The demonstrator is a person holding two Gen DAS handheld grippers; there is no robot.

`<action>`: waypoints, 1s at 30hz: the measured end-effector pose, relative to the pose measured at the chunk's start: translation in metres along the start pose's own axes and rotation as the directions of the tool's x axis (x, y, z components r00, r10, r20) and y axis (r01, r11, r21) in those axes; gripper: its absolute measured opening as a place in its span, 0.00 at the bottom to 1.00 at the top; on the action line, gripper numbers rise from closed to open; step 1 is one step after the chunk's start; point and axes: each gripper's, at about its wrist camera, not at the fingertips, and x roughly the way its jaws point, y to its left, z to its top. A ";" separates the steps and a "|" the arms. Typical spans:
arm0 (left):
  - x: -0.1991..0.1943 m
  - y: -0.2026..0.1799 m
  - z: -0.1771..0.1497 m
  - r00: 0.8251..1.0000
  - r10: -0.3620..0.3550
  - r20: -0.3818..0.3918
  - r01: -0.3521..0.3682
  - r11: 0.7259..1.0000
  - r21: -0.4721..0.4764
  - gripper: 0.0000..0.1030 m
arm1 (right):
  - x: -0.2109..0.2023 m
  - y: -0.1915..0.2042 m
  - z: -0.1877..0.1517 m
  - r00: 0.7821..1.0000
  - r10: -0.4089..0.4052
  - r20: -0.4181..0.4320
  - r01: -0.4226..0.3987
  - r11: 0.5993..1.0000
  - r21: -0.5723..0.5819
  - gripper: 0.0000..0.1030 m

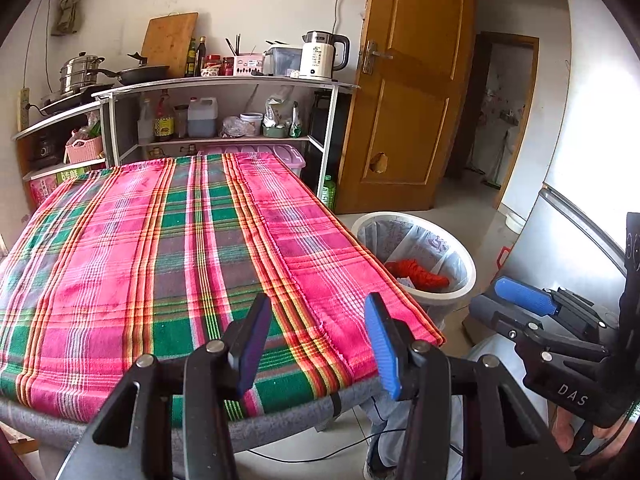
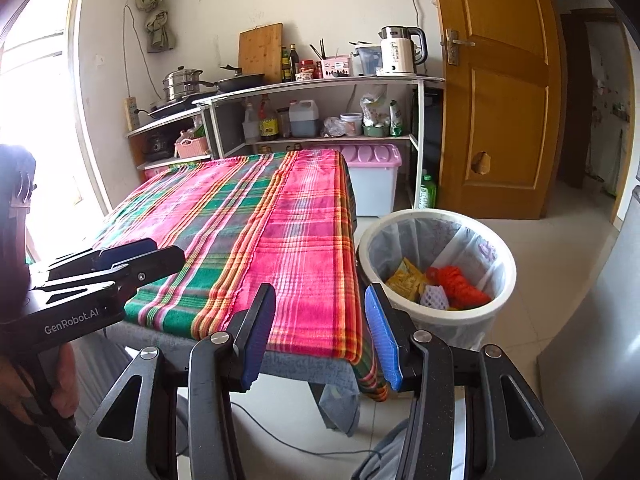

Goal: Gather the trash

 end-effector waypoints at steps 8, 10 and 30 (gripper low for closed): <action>-0.005 -0.004 -0.009 1.000 0.006 0.001 -0.006 1.000 0.015 0.49 | -0.006 0.001 -0.005 1.000 -0.020 0.003 0.020 1.000 -0.004 0.46; -0.006 -0.005 -0.012 1.000 0.008 0.000 -0.008 1.000 0.015 0.49 | -0.007 0.001 -0.005 1.000 -0.023 0.006 0.023 1.000 -0.002 0.46; -0.010 -0.006 -0.015 1.000 0.019 0.003 -0.019 1.000 0.016 0.50 | -0.010 -0.001 -0.006 0.999 -0.038 0.004 0.038 0.999 0.002 0.46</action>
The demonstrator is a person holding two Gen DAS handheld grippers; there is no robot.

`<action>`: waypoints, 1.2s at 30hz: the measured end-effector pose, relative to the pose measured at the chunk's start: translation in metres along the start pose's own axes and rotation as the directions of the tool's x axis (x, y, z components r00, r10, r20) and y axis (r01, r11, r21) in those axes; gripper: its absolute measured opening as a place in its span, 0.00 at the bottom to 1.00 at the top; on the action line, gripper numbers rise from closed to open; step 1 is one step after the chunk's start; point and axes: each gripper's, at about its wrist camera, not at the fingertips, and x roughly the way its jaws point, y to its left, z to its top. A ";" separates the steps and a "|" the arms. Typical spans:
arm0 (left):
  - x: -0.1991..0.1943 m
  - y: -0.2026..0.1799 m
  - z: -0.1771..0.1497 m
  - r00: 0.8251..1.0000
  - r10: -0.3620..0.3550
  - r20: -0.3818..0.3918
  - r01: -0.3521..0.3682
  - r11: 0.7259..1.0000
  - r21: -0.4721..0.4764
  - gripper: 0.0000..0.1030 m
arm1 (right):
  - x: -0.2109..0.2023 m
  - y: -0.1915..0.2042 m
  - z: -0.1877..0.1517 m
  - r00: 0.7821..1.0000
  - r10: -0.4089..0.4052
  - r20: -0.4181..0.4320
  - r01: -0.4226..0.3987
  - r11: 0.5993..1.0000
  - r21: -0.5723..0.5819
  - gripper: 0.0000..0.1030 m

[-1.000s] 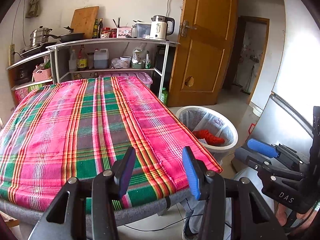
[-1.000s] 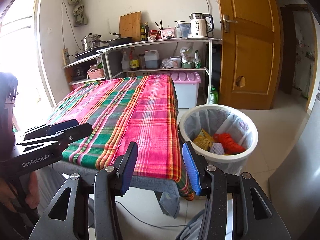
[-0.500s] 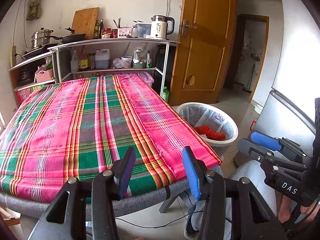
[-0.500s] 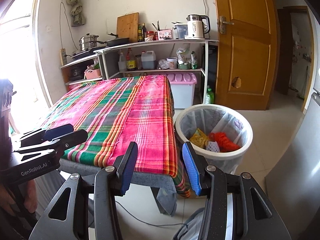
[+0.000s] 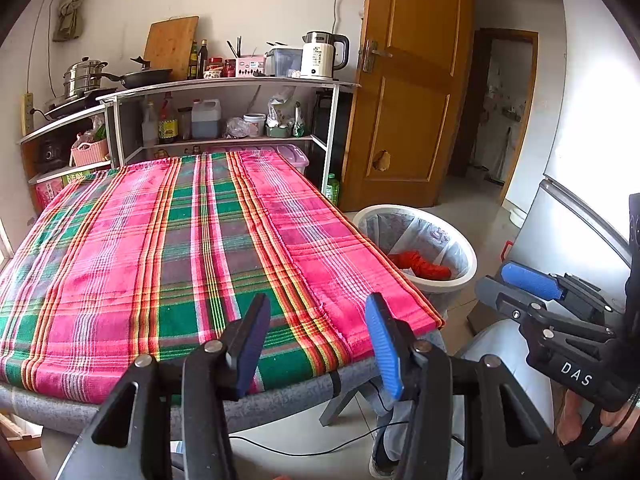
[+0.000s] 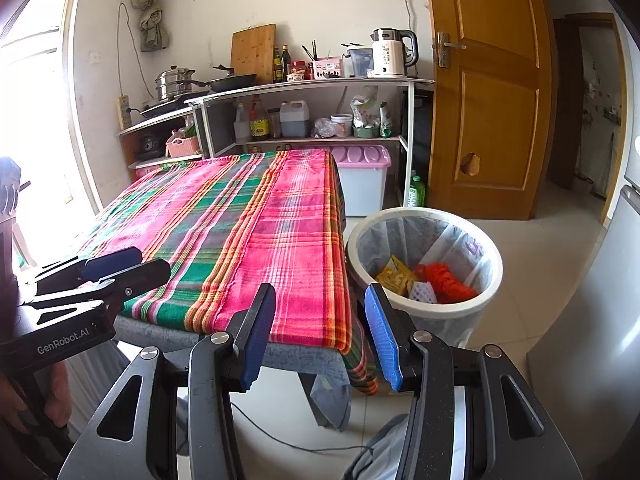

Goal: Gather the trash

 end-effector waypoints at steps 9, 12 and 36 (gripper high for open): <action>0.000 -0.001 -0.002 1.000 0.000 -0.008 0.000 1.000 -0.004 0.50 | 0.001 0.000 -0.001 1.000 0.001 -0.006 -0.001 1.000 -0.002 0.46; 0.001 -0.001 -0.003 1.000 -0.002 -0.011 0.002 1.000 -0.007 0.50 | 0.002 0.000 -0.001 1.000 0.001 -0.007 -0.001 1.000 -0.005 0.46; 0.001 -0.002 -0.005 1.000 -0.004 -0.016 0.004 1.000 -0.010 0.50 | 0.005 0.001 -0.001 1.000 0.003 -0.019 -0.003 1.000 -0.015 0.46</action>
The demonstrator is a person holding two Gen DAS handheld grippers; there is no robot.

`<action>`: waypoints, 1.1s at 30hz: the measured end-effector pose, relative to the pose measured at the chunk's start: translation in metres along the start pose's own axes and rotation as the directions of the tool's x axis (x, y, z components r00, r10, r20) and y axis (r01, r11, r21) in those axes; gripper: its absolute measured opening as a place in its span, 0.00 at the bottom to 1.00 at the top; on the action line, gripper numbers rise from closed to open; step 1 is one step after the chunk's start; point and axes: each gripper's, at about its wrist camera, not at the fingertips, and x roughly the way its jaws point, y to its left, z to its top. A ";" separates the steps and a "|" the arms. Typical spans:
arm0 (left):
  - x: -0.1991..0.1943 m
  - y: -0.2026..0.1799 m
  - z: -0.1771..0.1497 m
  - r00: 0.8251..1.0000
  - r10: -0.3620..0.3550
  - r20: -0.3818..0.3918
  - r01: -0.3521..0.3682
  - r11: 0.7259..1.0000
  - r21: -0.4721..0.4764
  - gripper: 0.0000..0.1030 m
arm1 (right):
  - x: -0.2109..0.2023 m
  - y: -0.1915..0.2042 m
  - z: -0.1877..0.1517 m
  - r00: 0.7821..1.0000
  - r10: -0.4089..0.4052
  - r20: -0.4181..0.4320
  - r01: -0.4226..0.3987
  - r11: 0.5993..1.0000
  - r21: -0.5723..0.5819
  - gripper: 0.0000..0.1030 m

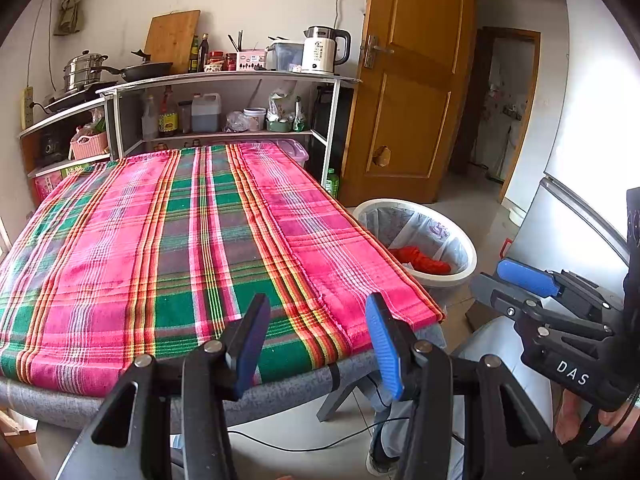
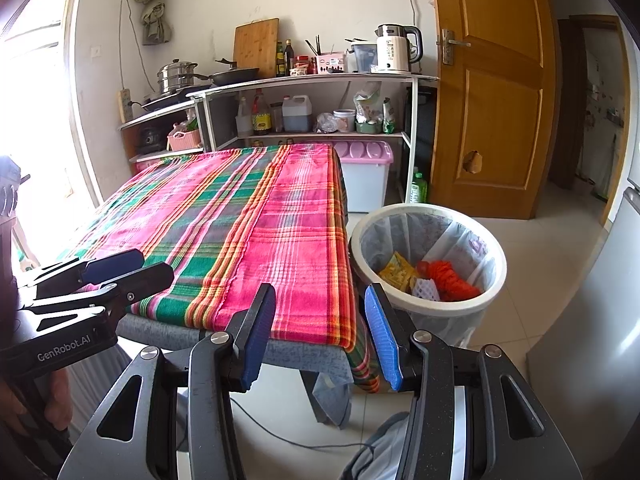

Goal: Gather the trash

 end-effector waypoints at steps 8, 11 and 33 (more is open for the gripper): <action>0.000 0.000 0.000 1.000 0.000 0.000 0.000 1.000 -0.001 0.50 | 0.001 0.000 0.000 1.000 0.001 -0.002 -0.001 1.000 -0.001 0.46; 0.000 0.000 0.000 1.000 0.000 0.001 0.000 1.000 -0.001 0.50 | 0.001 0.000 -0.001 1.000 0.000 -0.001 0.000 1.000 -0.002 0.46; 0.000 0.000 -0.001 1.000 0.000 0.000 0.000 1.000 -0.002 0.50 | 0.002 -0.001 0.000 1.000 0.001 -0.001 -0.001 1.000 -0.003 0.46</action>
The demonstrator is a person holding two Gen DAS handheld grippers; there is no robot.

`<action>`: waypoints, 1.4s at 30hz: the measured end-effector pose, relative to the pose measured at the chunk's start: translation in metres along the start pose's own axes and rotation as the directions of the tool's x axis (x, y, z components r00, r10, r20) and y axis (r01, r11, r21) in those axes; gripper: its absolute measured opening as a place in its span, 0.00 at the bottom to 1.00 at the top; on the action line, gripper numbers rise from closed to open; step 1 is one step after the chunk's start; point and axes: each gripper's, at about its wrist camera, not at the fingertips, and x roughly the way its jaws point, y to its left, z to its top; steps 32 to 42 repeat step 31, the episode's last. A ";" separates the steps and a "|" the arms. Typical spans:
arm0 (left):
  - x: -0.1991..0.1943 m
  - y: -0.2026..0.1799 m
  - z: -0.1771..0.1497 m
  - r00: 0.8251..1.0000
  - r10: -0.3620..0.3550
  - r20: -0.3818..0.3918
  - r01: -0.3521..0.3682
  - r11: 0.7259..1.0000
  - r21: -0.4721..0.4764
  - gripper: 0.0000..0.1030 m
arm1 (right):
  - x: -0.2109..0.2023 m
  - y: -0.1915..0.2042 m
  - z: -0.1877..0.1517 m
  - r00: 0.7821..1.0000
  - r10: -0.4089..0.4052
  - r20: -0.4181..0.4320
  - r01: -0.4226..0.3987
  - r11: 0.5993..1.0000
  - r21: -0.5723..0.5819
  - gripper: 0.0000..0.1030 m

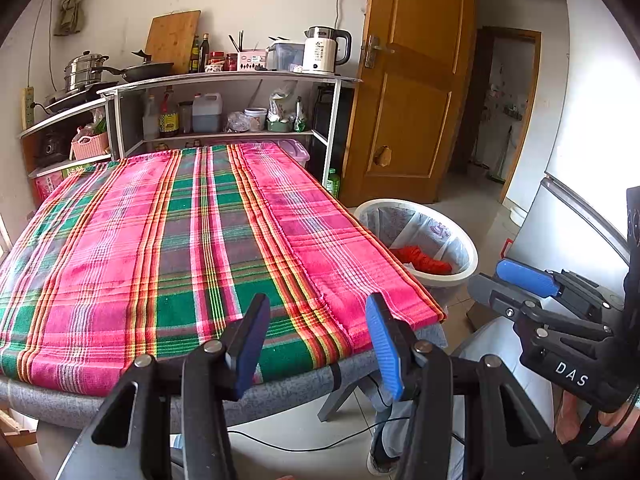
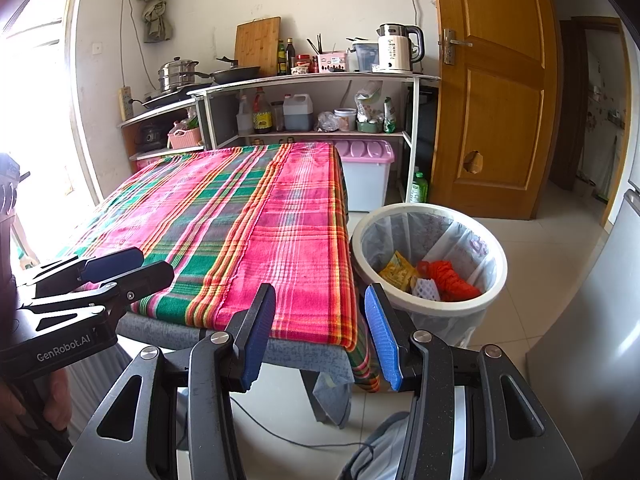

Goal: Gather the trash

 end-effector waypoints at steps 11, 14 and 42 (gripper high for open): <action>0.000 0.000 0.001 1.000 0.002 -0.002 -0.002 1.000 -0.002 0.51 | 0.000 0.000 0.000 1.000 -0.001 0.000 0.001 1.000 -0.001 0.46; 0.000 0.000 0.001 1.000 0.005 -0.002 -0.005 1.000 0.001 0.52 | 0.000 0.000 0.000 1.000 -0.001 0.000 0.001 1.000 -0.001 0.46; 0.004 -0.005 0.001 1.000 0.016 0.003 -0.016 1.000 0.004 0.52 | 0.002 -0.002 0.001 1.000 -0.002 -0.004 0.002 1.000 -0.003 0.46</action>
